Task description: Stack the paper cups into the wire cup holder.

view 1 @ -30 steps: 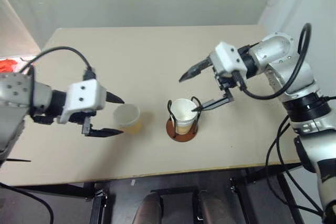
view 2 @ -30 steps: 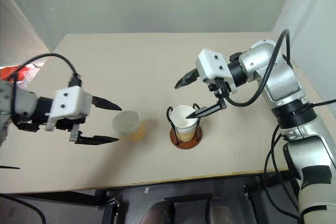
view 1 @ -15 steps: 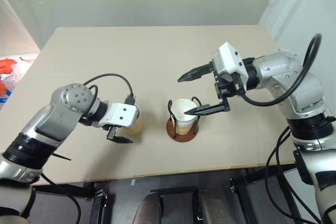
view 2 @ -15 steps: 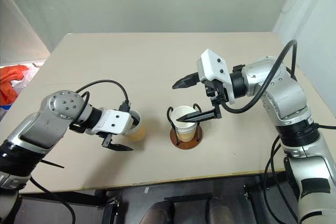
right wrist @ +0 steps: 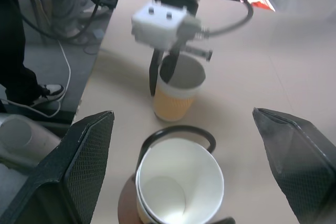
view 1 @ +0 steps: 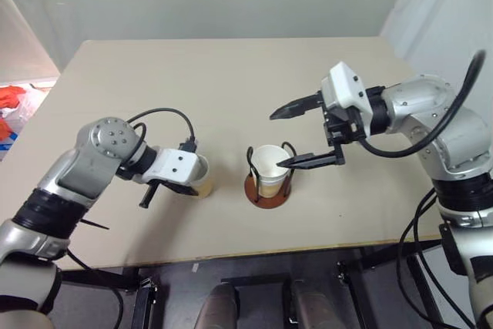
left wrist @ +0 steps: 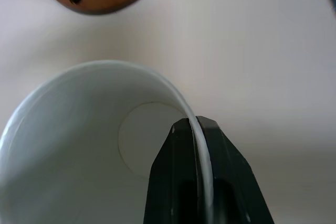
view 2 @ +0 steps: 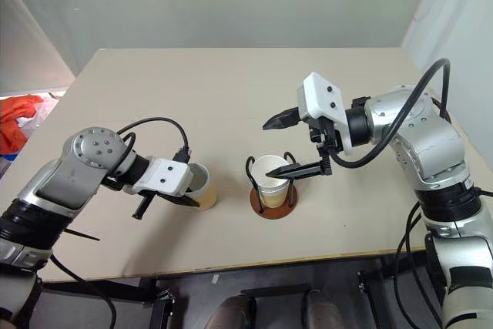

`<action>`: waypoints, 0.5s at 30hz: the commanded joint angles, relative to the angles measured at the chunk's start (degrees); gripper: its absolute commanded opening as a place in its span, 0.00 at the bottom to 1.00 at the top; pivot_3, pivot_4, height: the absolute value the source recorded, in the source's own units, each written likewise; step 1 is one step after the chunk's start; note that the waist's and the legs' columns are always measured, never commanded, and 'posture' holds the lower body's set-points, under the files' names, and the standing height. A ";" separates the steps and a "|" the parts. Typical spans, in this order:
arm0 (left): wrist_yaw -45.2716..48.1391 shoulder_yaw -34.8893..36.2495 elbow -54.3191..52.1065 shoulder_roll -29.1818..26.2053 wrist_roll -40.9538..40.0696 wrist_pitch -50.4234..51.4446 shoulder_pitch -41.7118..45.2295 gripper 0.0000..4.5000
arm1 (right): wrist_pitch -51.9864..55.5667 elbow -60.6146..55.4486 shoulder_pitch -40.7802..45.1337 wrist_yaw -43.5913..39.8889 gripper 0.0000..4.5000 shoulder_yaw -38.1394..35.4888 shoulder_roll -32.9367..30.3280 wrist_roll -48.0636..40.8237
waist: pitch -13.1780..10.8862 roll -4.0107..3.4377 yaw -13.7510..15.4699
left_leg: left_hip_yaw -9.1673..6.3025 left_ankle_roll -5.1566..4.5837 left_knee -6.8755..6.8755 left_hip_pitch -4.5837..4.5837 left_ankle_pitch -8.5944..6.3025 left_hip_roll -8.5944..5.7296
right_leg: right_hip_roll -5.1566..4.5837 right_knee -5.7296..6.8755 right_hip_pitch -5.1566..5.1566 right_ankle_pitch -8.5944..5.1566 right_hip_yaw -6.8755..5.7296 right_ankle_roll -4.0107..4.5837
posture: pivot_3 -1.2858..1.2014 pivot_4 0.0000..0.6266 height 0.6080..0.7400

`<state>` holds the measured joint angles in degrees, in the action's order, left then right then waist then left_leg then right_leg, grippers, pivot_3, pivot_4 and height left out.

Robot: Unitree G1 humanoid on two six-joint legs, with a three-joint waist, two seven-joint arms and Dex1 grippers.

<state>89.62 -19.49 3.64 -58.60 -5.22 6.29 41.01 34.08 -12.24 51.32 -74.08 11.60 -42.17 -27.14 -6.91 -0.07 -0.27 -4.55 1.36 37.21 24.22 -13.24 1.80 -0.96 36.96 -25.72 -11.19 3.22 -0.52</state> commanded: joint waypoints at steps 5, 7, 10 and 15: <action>2.88 4.89 -0.21 -2.35 -22.54 5.41 16.38 0.01 | 1.34 -4.51 -12.96 -4.48 1.00 -17.21 -11.80 -8.76 | 0.03 0.03 1.11 | 0.06 -0.09 0.21 0.27 -0.03 -0.05 | -0.04 -0.17 0.00 0.03 0.05 -0.06 | 0.52 0.24 1.00; 2.88 3.21 1.42 -0.65 -27.01 4.92 22.98 0.01 | 2.20 -5.07 -19.21 -3.04 1.00 -22.96 -14.67 -8.87 | 0.02 0.08 1.28 | 0.15 -0.15 0.28 0.25 -0.07 -0.08 | -0.07 -0.20 0.07 0.04 0.12 -0.28 | 0.52 0.24 1.00; 2.88 -0.82 4.01 2.30 -32.29 3.38 29.81 0.01 | 3.61 -7.69 -24.70 0.13 1.00 -27.51 -16.18 -9.69 | 0.01 0.05 1.41 | 0.09 -0.21 0.54 0.30 -0.13 -0.06 | -0.08 -0.21 0.17 0.08 0.08 -0.44 | 0.52 0.24 1.00; 2.88 -14.78 9.84 9.11 -33.29 -4.40 38.38 0.01 | 6.37 -12.89 -28.09 5.33 1.00 -30.98 -16.41 -12.40 | -0.06 -0.07 0.95 | 0.24 -0.36 0.86 0.04 -0.19 -0.10 | -0.13 -0.37 0.58 0.19 0.25 -1.01 | 0.52 0.24 1.00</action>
<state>90.22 -31.07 11.43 -50.06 -37.38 5.03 77.61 39.59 -22.25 23.06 -70.72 -16.33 -57.64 -37.53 -6.97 -0.14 0.68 -4.29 0.96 38.08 24.21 -13.41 1.70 -1.08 36.52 -25.02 -10.94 3.48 -1.65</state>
